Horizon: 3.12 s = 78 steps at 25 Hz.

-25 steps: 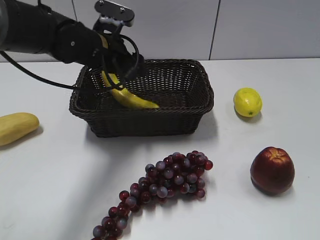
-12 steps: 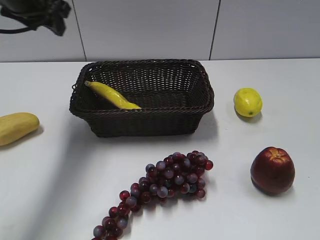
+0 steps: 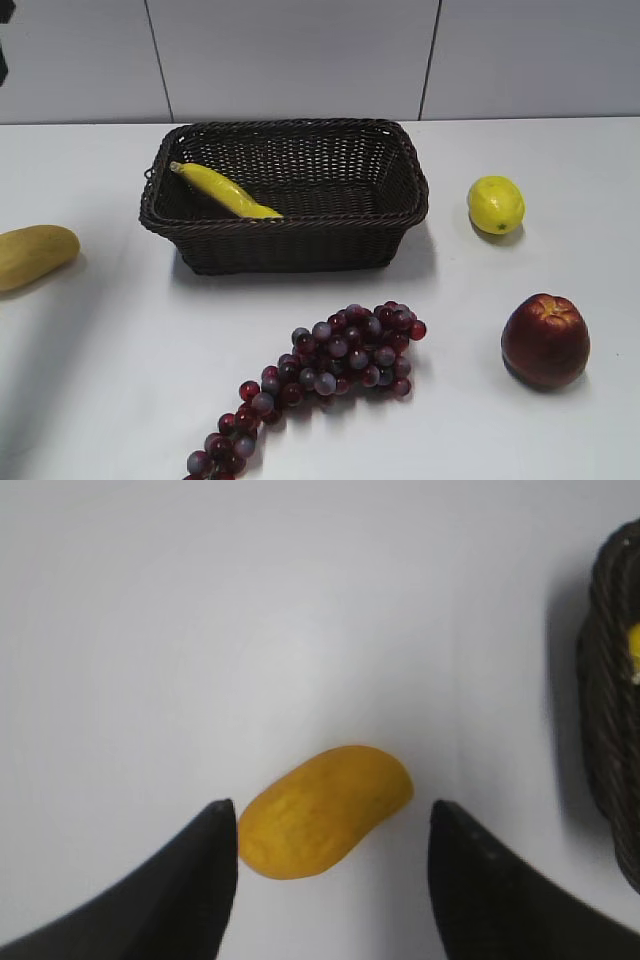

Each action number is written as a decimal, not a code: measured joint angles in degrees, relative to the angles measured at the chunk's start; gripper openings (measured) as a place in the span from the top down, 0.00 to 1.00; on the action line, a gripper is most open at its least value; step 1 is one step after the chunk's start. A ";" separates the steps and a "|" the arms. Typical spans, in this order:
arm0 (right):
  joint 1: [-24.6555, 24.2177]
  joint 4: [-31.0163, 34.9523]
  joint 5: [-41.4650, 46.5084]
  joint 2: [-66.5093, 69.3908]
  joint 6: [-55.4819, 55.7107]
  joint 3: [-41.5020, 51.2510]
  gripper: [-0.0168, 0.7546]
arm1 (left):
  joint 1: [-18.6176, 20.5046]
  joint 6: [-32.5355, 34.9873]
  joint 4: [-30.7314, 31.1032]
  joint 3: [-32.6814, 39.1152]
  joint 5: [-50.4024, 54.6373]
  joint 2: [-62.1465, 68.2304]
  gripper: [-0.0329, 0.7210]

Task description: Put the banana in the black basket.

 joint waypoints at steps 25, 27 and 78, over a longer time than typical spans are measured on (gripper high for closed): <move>0.00 0.00 0.00 0.00 0.00 0.00 0.24 | 5.10 1.23 4.06 56.38 -8.58 -41.80 0.21; 0.00 0.00 0.00 0.00 0.00 0.00 0.24 | 5.10 1.23 3.93 59.30 -9.38 -45.88 0.21; 0.00 0.07 0.00 0.00 0.00 0.00 0.24 | 5.10 1.17 1.25 68.97 -9.76 -100.95 0.26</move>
